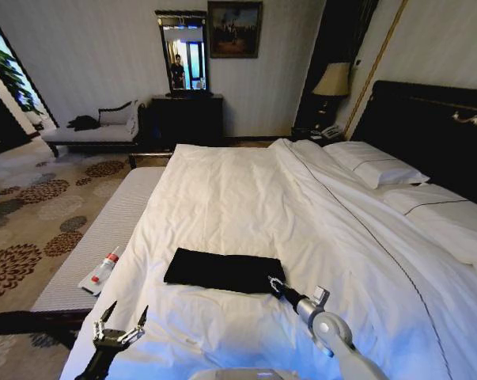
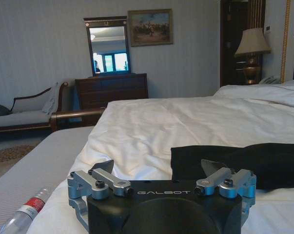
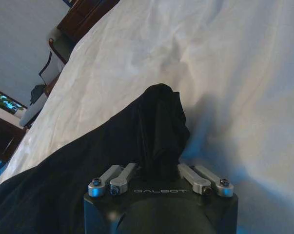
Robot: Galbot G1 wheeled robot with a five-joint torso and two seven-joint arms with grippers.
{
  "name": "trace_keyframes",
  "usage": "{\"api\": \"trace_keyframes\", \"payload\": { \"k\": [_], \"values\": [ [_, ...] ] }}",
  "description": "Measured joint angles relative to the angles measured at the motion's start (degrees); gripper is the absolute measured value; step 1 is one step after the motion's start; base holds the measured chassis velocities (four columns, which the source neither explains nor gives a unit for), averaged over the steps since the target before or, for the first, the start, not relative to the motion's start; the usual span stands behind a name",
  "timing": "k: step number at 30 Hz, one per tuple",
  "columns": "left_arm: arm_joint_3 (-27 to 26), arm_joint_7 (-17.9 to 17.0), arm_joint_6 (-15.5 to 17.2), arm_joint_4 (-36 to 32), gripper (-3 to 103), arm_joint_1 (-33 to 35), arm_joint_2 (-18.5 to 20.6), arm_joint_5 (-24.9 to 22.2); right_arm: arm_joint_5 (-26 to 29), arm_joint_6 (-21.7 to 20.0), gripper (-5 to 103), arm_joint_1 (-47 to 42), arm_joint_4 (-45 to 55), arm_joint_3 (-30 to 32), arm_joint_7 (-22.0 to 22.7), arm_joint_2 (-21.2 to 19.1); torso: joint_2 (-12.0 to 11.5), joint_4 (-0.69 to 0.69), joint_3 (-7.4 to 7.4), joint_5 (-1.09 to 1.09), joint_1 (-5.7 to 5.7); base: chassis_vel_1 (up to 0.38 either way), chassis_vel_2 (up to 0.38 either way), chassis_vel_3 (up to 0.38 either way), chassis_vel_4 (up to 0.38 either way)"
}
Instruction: Fold the clothes on the bed.
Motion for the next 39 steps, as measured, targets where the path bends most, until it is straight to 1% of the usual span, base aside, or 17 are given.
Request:
{"api": "trace_keyframes", "payload": {
  "k": [1,4,6,13,17,18,20,21,23,25,26,29,31,34,35,39],
  "values": [
    [0.0,0.0,0.0,0.0,100,0.0,0.0,0.0,-0.01,0.0,23,-0.06,0.17,0.0,0.06,-0.16,0.0,0.0,0.0,0.0,0.0,0.0,0.0,0.0,0.0],
    [0.0,-0.01,0.0,0.0,100,0.0,0.0,0.0,-0.01,-0.02,8,-0.45,0.72,0.04,0.13,-0.65,0.0,0.0,0.0,0.0,0.0,0.0,0.0,0.0,0.0],
    [0.0,-0.01,0.01,0.0,100,0.0,0.0,0.0,-0.01,-0.02,7,-0.57,0.86,0.06,0.13,-0.67,0.0,0.0,0.0,0.0,0.0,0.0,0.0,0.0,0.0],
    [0.0,-0.02,0.0,0.0,100,0.0,0.0,0.0,-0.04,-0.02,7,-0.67,1.85,0.22,0.52,0.23,0.0,0.0,0.0,-0.01,0.0,0.0,0.0,0.0,0.0],
    [0.0,-0.02,0.0,0.0,100,0.0,0.0,0.0,-0.5,-0.02,7,-1.49,2.75,1.28,0.5,-0.17,0.0,0.0,0.0,0.0,0.0,0.0,0.0,0.0,0.0],
    [0.0,-0.02,0.01,0.0,100,0.0,0.0,0.0,-0.94,-0.03,7,-1.86,3.08,1.93,0.42,-0.54,0.0,0.0,0.0,0.0,0.0,0.0,0.0,0.0,0.0],
    [0.0,-0.02,0.01,0.0,100,0.0,0.0,0.0,-3.51,0.16,7,-3.15,3.91,3.62,-0.44,-2.02,0.0,0.01,0.0,0.02,0.0,0.0,0.0,0.0,0.0],
    [0.0,-0.02,0.01,0.0,100,0.0,0.0,0.0,-3.51,0.16,7,-3.15,3.91,3.62,-0.44,-2.02,0.0,0.01,0.0,0.02,0.0,0.0,0.0,0.0,0.0],
    [0.0,-0.03,0.0,-0.01,100,-0.01,0.0,0.0,-5.7,0.59,7,-4.98,4.97,5.52,-1.23,-4.1,0.0,-0.01,0.0,-0.01,0.0,0.0,0.0,0.0,0.0],
    [0.0,-0.02,0.01,-0.01,100,0.0,0.0,-0.01,-5.97,0.62,7,-6.44,6.14,7.67,-1.33,-5.62,0.0,0.0,0.0,0.0,0.0,0.0,0.0,0.0,0.0],
    [0.0,-0.02,0.01,-0.01,100,0.0,0.0,-0.01,-5.97,0.62,7,-6.44,6.14,7.67,-1.33,-5.62,0.0,0.0,0.0,0.0,0.0,0.0,0.0,0.0,0.0],
    [0.0,-0.03,0.01,-0.01,100,-0.01,0.0,0.0,-5.83,0.32,7,-7.62,6.86,11.44,-0.99,-7.26,0.0,-0.01,0.0,0.0,0.0,0.0,0.0,0.0,0.0],
    [0.0,-0.03,0.01,-0.01,100,0.0,0.0,-0.01,-5.78,0.21,7,-7.78,6.87,12.34,-0.98,-7.7,0.0,-0.01,0.0,0.01,0.0,0.0,0.0,0.0,0.0],
    [0.0,-0.02,0.01,-0.01,100,0.0,0.0,-0.01,-6.09,-0.63,7,-7.89,6.32,15.87,-1.44,-10.52,0.0,0.0,0.0,0.01,0.0,0.0,0.0,0.0,0.0],
    [0.0,-0.02,0.01,-0.01,100,0.0,0.0,-0.01,-6.09,-0.63,7,-7.89,6.32,15.87,-1.44,-10.52,0.0,0.0,0.0,0.01,0.0,0.0,0.0,0.0,0.0],
    [0.0,-0.02,0.01,-0.01,100,-0.01,0.0,-0.01,-7.7,-2.18,7,-6.33,3.24,18.17,-1.63,-14.02,0.0,0.0,0.0,0.01,0.0,0.0,0.0,0.0,0.0]
  ]
}}
